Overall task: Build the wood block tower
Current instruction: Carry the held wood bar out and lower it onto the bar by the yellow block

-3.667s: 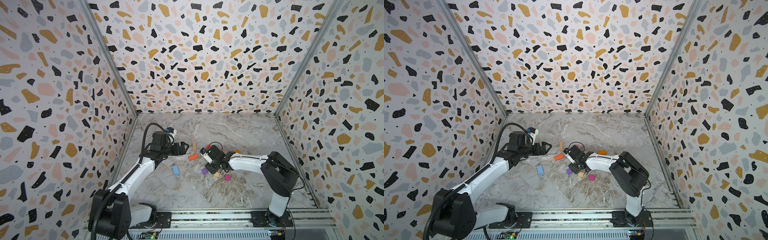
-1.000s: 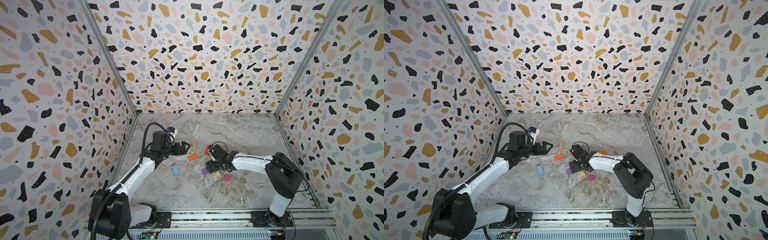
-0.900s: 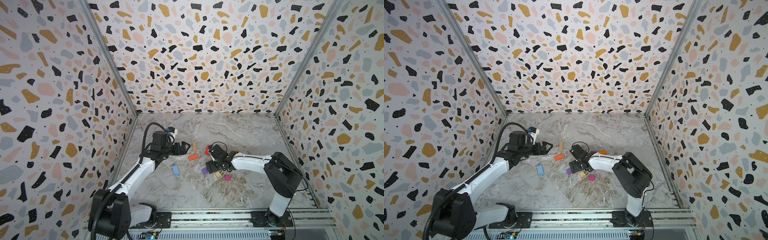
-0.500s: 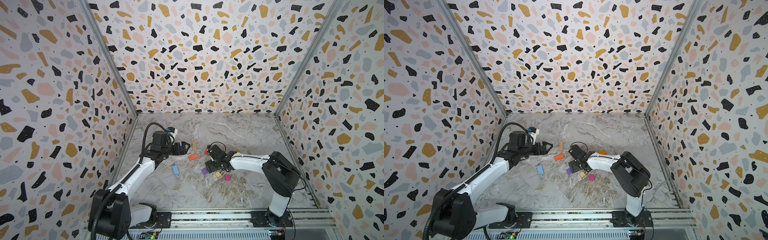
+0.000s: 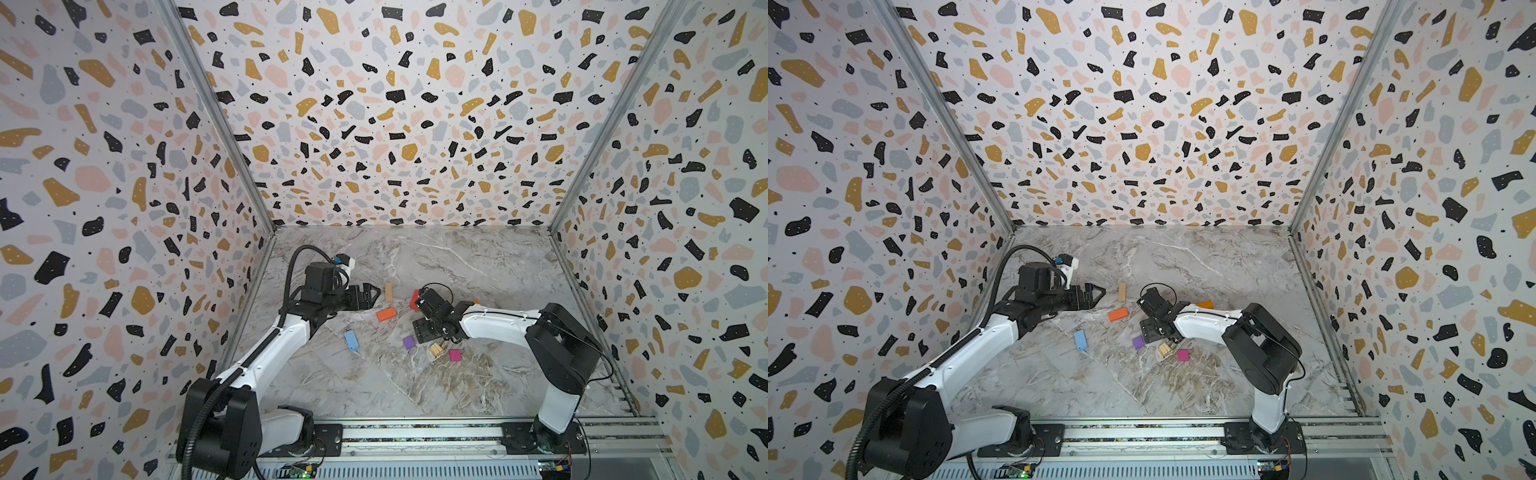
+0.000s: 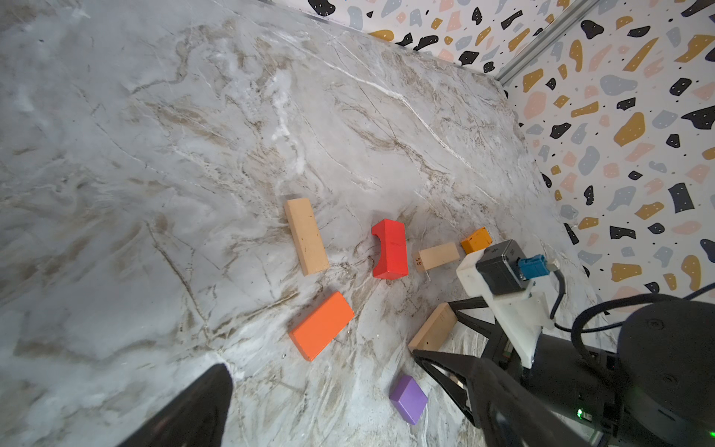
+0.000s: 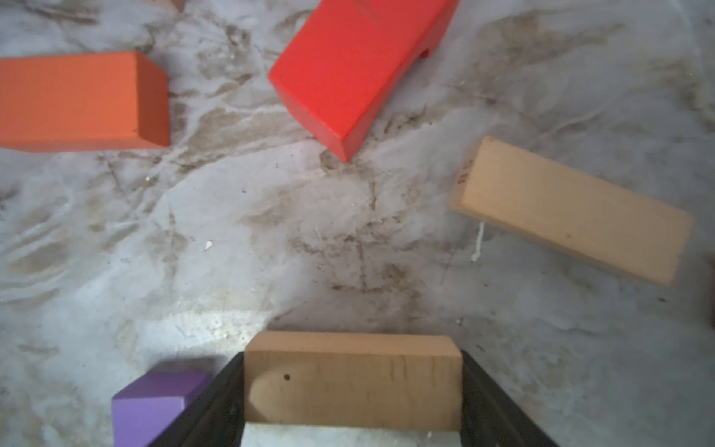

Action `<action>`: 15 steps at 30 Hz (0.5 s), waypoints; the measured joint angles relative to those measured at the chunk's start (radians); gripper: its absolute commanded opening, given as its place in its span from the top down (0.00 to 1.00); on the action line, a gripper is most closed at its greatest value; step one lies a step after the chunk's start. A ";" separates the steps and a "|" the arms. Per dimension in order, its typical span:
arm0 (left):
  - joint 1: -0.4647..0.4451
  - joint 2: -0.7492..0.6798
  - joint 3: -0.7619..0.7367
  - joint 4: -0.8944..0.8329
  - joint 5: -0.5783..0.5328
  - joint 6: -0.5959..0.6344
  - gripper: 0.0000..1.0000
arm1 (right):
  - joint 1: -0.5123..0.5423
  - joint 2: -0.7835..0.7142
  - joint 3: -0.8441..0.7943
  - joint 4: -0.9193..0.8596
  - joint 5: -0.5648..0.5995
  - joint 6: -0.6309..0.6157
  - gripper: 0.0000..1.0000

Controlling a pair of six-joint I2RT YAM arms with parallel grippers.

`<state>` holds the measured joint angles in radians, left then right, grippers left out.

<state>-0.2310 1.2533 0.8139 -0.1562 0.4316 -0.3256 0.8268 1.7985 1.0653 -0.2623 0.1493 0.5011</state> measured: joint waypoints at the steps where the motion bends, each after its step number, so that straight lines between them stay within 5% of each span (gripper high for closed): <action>1: 0.000 0.000 0.000 0.000 0.000 0.000 0.03 | -0.010 -0.011 -0.005 0.000 0.001 0.013 0.49; 15: 0.000 0.000 0.000 0.000 0.001 0.000 0.03 | -0.110 -0.106 -0.064 -0.012 0.023 0.126 0.48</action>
<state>-0.2310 1.2533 0.8139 -0.1558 0.4324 -0.3260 0.7166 1.6928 1.0008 -0.2741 0.1726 0.6266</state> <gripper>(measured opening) 0.974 0.781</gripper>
